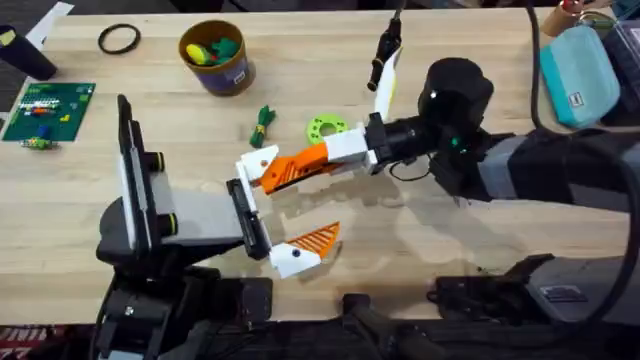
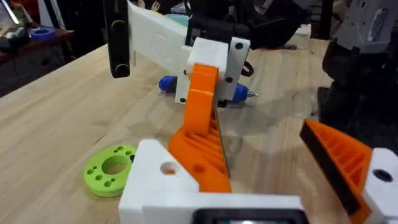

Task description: Pick up the gripper from the table and insert it into the empty holder that is missing its gripper. Then pick up a screw, insert it into the mounting hole, and use the screwdriver to tighten it. Finally, clean up the table by picking up the vegetable and placing it into the bucket.

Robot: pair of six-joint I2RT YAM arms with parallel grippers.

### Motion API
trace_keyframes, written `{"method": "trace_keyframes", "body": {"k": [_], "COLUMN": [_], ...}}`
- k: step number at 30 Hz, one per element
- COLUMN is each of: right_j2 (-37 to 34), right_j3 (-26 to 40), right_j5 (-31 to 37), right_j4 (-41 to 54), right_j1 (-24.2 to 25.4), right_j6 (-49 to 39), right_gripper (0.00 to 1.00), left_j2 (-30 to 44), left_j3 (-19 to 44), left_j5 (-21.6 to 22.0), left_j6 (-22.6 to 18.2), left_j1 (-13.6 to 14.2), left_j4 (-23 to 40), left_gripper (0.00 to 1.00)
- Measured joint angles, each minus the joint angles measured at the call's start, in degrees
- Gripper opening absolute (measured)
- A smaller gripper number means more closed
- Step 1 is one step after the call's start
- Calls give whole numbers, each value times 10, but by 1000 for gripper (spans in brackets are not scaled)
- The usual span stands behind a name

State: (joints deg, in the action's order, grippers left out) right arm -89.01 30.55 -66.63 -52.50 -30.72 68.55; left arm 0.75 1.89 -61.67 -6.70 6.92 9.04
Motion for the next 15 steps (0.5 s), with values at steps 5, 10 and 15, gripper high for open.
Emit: {"method": "trace_keyframes", "body": {"k": [5,10,15], "right_j2": [0,0,-3], "right_j3": [1,4,7], "right_j5": [14,30,51], "right_j4": [3,3,3], "right_j1": [0,-4,-8], "right_j6": [10,23,29], "right_gripper": [18,18,18], "left_j2": [0,0,0], "left_j3": [0,0,0], "left_j5": [2,2,-1], "left_j6": [1,1,3], "left_j1": [0,0,0], "left_j4": [0,0,0], "left_gripper": [981,981,981]}}
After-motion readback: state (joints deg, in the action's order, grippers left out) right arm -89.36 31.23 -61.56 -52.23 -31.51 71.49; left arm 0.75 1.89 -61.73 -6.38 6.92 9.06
